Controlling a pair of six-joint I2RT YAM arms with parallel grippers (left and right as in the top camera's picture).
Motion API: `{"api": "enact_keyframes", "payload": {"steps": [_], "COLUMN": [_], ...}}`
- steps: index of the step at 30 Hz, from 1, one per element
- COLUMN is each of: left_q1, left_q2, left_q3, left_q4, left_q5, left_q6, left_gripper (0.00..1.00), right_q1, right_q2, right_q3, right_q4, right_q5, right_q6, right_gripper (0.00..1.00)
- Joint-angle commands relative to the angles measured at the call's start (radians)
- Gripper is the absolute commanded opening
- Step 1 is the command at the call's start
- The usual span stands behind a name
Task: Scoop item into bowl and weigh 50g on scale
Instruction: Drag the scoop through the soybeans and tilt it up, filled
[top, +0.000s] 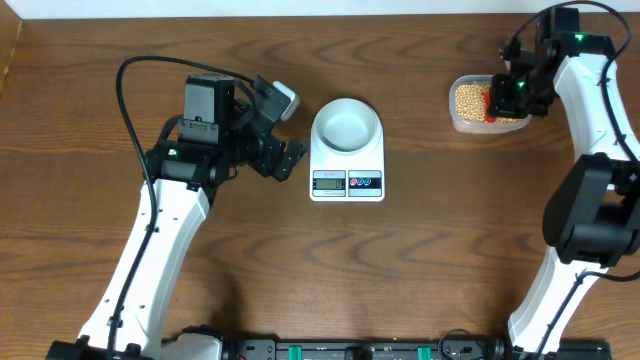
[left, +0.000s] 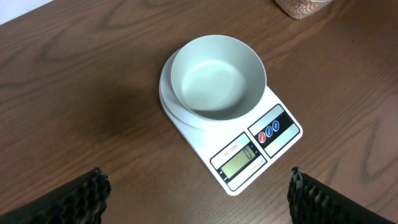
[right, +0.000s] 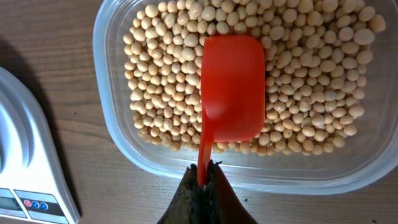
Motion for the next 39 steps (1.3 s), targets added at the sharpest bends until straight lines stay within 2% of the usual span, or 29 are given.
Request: {"api": "enact_keyframes", "payload": {"steps": [1,15,39], "left_q1": [0.002,0.002,0.002], "left_q2": [-0.002,-0.002,-0.002], "left_q3": [-0.004,-0.004,-0.004], "left_q4": [0.0,0.0,0.0], "left_q5": [0.013,0.013,0.013], "left_q6": [0.018,0.018,0.018], "left_gripper": [0.94,0.94,0.94], "right_q1": [-0.014,-0.095,-0.152], "right_q2": [-0.001,-0.001,0.0], "right_q3": [-0.016,-0.016,-0.018], "right_q4": [-0.017,-0.016,0.003], "right_q5": [-0.052,-0.277,-0.367], "right_q6": [-0.024,-0.039,-0.042], "right_gripper": [0.02,0.02,0.02]}}
